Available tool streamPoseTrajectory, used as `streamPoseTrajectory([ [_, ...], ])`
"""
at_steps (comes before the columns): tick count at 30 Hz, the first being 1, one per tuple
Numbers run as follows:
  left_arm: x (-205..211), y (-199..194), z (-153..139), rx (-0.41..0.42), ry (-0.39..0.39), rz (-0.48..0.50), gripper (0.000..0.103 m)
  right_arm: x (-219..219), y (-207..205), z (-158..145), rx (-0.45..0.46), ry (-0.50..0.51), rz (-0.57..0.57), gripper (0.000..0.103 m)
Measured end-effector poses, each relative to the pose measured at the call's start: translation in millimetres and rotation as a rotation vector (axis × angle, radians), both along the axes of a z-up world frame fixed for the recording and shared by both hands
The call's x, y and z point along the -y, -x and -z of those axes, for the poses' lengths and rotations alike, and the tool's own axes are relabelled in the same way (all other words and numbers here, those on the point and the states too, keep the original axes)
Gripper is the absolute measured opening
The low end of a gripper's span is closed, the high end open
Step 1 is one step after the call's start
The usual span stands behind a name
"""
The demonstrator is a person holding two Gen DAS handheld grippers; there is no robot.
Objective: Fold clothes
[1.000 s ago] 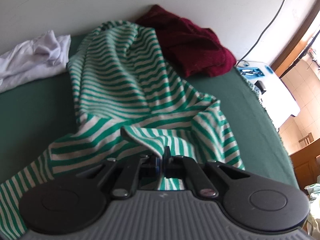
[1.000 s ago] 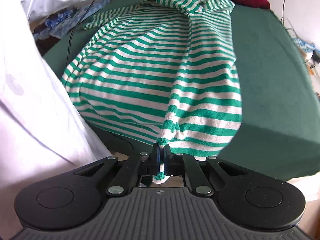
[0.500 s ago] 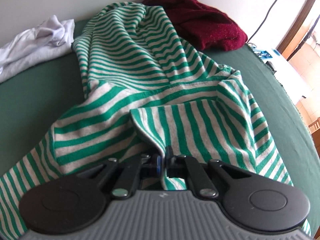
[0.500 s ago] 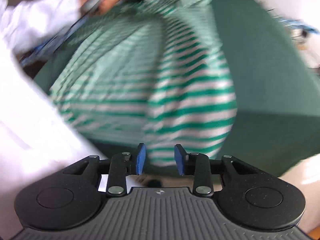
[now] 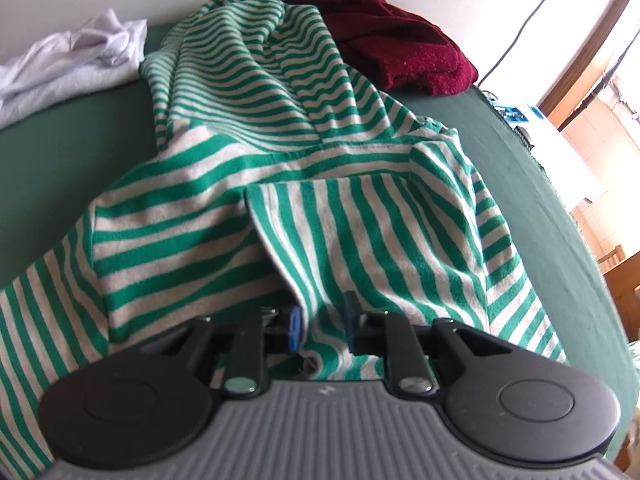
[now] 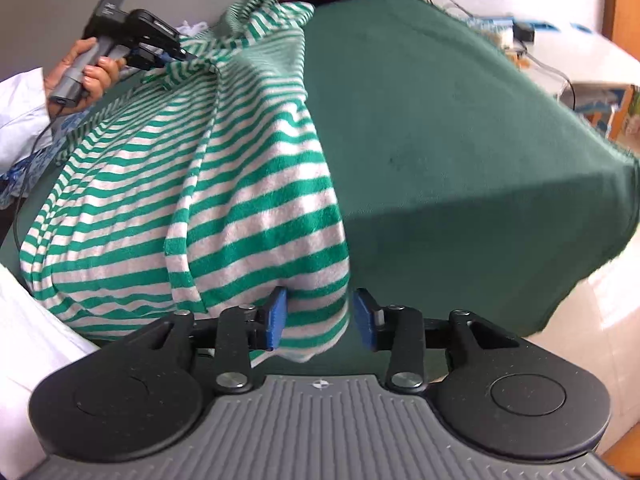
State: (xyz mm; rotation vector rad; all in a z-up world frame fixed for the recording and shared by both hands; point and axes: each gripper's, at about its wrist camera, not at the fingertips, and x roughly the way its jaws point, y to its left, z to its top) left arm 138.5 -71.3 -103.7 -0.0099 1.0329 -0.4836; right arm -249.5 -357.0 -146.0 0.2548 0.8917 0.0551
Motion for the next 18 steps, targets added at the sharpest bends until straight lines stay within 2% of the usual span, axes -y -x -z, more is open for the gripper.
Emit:
streamPoseTrajectory([
  [3,6.8,1.7,0.4,0.029,-0.038,0.019,0.016,4.4,-12.7,5.4,-0.009,-0.016,-0.073,0.041],
  [4,8.2,2.5,0.4,0.036,-0.047,0.023,0.015,4.1,-16.5,8.8,-0.028,-0.015,-0.099,0.035],
  [5,8.6,3.4,0.6,0.044,-0.052,0.021,0.010,3.7,-20.1,12.2,-0.048,-0.013,-0.125,0.011],
  [6,8.0,4.1,1.1,0.051,-0.052,0.018,0.010,2.5,-20.5,15.6,-0.077,-0.008,-0.130,0.003],
  [10,7.7,7.4,2.3,0.074,-0.048,0.010,0.009,-2.8,-12.5,27.4,-0.165,-0.025,-0.120,0.003],
  [12,7.2,7.7,2.1,0.074,-0.042,0.008,0.007,-8.5,-10.0,25.2,-0.182,0.072,-0.114,0.004],
  [13,5.6,8.0,1.2,0.069,-0.033,0.005,0.000,-8.9,-10.6,19.8,-0.201,0.131,-0.112,0.008],
  [15,0.9,10.7,-1.7,0.075,-0.004,0.008,0.000,-3.4,-15.1,-0.5,-0.281,0.201,-0.144,0.018],
  [18,-2.3,17.3,-1.5,0.079,0.018,0.004,0.000,3.0,-27.1,-60.7,-0.228,0.331,-0.186,0.021],
])
